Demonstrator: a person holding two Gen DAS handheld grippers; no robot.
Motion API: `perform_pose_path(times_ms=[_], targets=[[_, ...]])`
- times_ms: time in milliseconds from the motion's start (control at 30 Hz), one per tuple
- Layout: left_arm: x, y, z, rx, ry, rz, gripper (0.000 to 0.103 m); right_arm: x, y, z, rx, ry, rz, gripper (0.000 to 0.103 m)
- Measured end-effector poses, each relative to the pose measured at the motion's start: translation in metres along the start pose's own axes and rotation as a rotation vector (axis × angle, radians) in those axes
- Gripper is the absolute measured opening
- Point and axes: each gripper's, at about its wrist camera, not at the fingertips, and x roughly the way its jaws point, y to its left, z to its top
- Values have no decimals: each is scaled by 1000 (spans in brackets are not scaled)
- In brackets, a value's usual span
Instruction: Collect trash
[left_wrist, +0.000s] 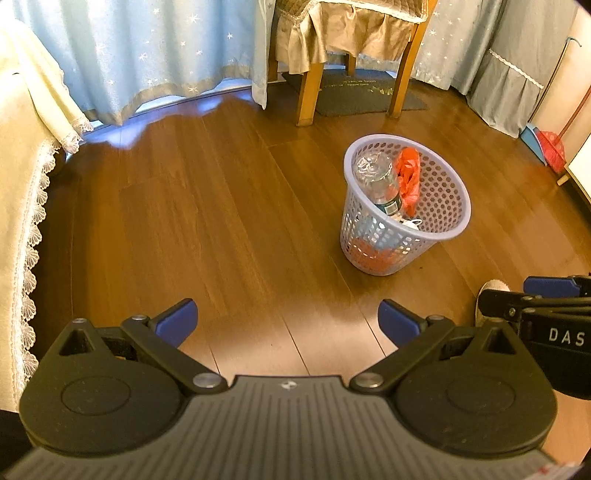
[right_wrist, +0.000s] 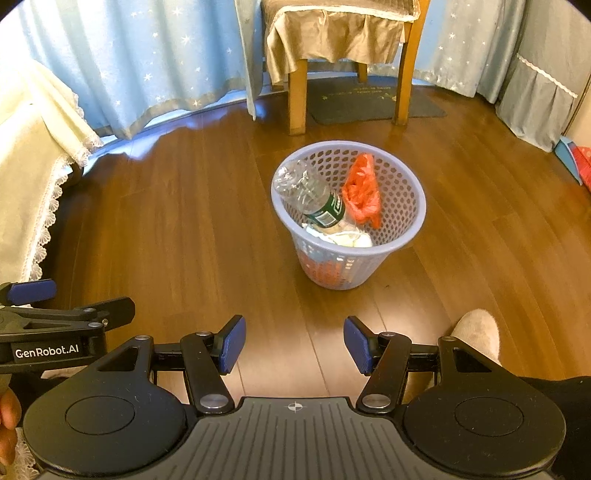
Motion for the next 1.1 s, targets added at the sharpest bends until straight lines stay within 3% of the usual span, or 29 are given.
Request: perform_pose_path(times_ms=[1100], targets=[[10,2,-4,-19,33,7,102,10,2,0,2,14,2,56]])
